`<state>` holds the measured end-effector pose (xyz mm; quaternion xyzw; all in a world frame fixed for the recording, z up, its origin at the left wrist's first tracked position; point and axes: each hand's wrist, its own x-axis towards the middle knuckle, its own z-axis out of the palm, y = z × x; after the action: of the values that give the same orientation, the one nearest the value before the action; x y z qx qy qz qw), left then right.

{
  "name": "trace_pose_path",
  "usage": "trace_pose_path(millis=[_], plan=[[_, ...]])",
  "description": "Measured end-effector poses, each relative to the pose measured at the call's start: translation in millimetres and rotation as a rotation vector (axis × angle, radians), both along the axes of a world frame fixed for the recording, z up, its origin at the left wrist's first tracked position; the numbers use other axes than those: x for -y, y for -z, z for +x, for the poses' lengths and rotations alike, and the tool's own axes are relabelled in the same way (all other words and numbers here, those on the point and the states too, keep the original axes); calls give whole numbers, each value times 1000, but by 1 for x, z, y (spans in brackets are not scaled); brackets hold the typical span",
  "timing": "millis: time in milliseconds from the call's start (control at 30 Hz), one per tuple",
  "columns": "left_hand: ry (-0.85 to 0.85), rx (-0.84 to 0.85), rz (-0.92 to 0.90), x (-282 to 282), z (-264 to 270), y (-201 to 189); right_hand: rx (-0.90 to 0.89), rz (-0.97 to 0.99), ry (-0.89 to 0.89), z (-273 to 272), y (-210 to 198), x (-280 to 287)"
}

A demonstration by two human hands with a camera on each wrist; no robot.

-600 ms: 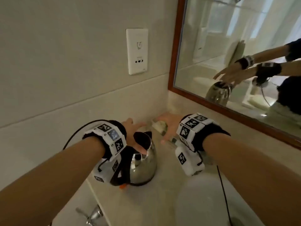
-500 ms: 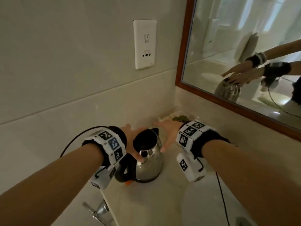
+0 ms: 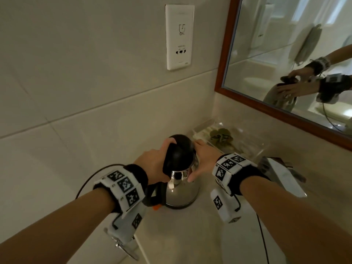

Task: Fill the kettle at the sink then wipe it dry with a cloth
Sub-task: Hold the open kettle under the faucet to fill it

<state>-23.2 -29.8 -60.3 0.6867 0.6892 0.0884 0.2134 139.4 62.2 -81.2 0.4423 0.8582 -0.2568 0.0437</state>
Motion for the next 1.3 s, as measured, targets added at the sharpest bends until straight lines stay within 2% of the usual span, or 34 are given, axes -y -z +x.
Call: trace_pose_path(millis=[67, 167, 300, 433, 567, 633, 767, 900, 1033, 1133, 1200, 1233, 1300], plan=[[-32, 93, 85, 10, 1, 3, -8, -3, 21, 6, -1, 7], [-36, 135, 166, 17, 11, 0, 29, -21, 68, 21, -5, 15], [57, 192, 226, 19, 42, -15, 51, -75, 134, 60, -15, 25], [149, 279, 230, 23, 82, -23, 96, -58, 185, 113, -32, 41], [233, 364, 201, 29, 129, -22, 258, 24, 275, 171, -38, 55], [268, 392, 164, 33, 153, -18, 343, -14, 303, 205, -28, 57], [338, 477, 91, 43, 194, 2, 468, -110, 394, 241, -36, 94], [315, 543, 47, 62, 222, 41, 602, -149, 404, 260, -16, 118], [284, 582, 5, 70, 236, 76, 580, -234, 461, 271, 15, 127], [276, 577, 13, 59, 244, 91, 564, -203, 499, 277, 40, 116], [261, 557, 21, 51, 244, 104, 526, -187, 522, 298, 87, 92], [238, 557, 6, 47, 244, 108, 525, -193, 490, 302, 102, 82], [199, 554, -4, 43, 242, 111, 502, -170, 419, 295, 105, 77]])
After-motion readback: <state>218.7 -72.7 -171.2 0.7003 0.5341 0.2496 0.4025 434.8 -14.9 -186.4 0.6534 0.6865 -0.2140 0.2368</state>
